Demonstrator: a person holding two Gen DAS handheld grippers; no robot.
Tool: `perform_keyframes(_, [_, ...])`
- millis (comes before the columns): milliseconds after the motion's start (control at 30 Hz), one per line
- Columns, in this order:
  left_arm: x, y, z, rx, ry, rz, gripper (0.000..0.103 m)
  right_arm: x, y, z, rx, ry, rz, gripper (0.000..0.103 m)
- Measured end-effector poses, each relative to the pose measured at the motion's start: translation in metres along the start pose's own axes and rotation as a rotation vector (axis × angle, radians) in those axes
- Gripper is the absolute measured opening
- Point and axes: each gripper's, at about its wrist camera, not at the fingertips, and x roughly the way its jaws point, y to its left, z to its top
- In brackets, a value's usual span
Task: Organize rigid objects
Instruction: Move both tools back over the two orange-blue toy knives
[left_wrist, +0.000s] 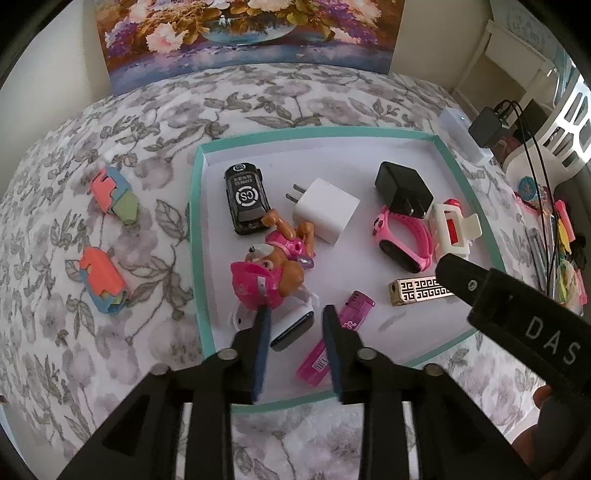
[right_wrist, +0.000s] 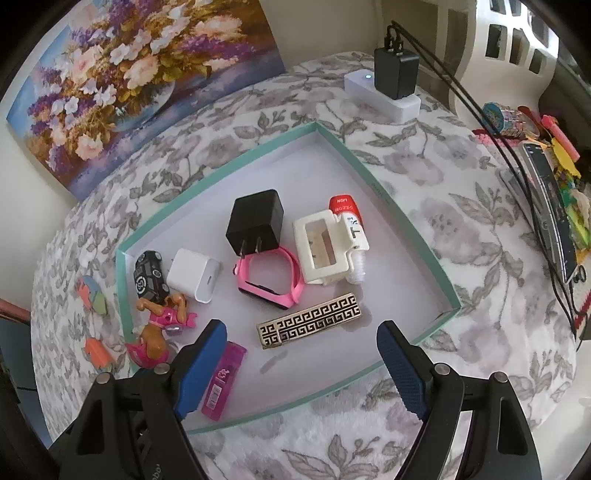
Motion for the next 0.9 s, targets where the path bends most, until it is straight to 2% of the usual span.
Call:
perform_keyframes(167, [-0.009, 0.006, 0.003, -0.023, -0.022, -0.008, 0.035, -0.006, -0.004, 0.002, 0.017, -0.021, 0.005, 0.086])
perform_keyframes(300, [-0.019, 0.021, 0.007, -0.077, -0.060, 0.000, 0.048, -0.008, -0.006, 0.003, 0.026, -0.028, 0.009, 0.086])
perform_keyframes(467, [-0.025, 0.048, 0.011, -0.163, -0.082, 0.039, 0.055, -0.008, -0.005, 0.002, 0.018, -0.027, 0.008, 0.086])
perform_keyframes(667, [-0.023, 0.078, 0.012, -0.256, -0.071, 0.068, 0.056, -0.008, 0.007, -0.001, -0.029, -0.030, -0.007, 0.086])
perform_keyframes(733, [-0.022, 0.085, 0.013, -0.277, -0.064, 0.078, 0.065, -0.008, 0.011, -0.002, -0.044, -0.031, -0.012, 0.086])
perform_keyframes(767, [-0.021, 0.086, 0.013, -0.284, -0.064, 0.082, 0.072, -0.008, 0.013, -0.002, -0.051, -0.032, -0.015, 0.087])
perform_keyframes(900, [-0.021, 0.092, 0.012, -0.304, -0.065, 0.101, 0.077, -0.008, 0.019, -0.004, -0.079, -0.041, -0.023, 0.097])
